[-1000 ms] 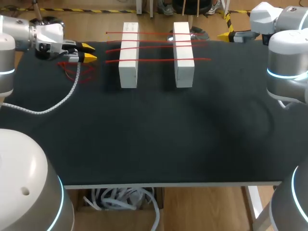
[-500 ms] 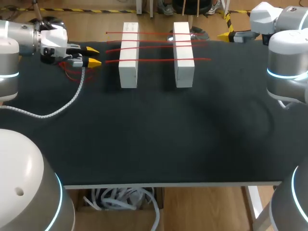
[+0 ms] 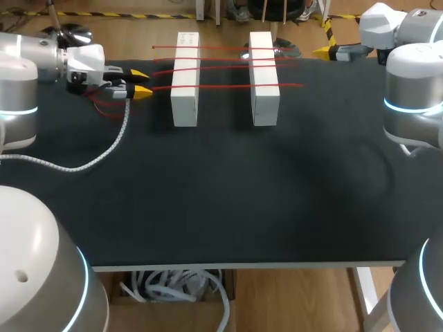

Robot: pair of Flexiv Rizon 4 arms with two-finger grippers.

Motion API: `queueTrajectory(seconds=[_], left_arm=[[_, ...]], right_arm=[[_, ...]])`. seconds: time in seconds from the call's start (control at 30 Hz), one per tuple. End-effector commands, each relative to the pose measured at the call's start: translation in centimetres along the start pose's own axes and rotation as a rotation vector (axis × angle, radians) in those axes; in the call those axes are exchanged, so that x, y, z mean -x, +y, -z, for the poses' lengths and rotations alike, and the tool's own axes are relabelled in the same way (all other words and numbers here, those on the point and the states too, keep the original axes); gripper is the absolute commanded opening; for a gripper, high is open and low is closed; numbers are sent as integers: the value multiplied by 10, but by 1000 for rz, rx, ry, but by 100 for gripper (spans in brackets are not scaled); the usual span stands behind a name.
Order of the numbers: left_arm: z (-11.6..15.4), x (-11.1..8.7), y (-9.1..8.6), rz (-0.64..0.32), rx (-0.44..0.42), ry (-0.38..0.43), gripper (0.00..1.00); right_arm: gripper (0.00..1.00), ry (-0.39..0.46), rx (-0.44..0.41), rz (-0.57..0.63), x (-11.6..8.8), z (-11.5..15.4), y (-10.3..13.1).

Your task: Grab the tape and strap the tape.

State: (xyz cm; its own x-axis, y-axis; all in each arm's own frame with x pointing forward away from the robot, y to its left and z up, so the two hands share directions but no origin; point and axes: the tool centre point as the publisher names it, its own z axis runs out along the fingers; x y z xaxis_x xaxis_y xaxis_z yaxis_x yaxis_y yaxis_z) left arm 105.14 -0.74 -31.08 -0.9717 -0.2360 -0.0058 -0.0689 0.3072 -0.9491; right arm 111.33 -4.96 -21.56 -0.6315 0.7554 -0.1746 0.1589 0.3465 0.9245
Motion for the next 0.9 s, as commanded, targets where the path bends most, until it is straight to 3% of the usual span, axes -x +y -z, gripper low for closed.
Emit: queueTrajectory(seconds=[0.03, 0.1, 0.43, 0.9], left_arm=[[-10, 2, 5, 2, -9, 3, 32], [-14, 2, 6, 3, -11, 5, 28], [-19, 10, 13, 37, -21, -7, 33], [-15, 15, 22, 73, -19, -12, 31]], right_arm=[[100, 0, 0, 0, 0, -1, 0], [100, 0, 0, 0, 0, -1, 0], [100, 0, 0, 0, 0, -1, 0], [100, 0, 0, 0, 0, -1, 0]])
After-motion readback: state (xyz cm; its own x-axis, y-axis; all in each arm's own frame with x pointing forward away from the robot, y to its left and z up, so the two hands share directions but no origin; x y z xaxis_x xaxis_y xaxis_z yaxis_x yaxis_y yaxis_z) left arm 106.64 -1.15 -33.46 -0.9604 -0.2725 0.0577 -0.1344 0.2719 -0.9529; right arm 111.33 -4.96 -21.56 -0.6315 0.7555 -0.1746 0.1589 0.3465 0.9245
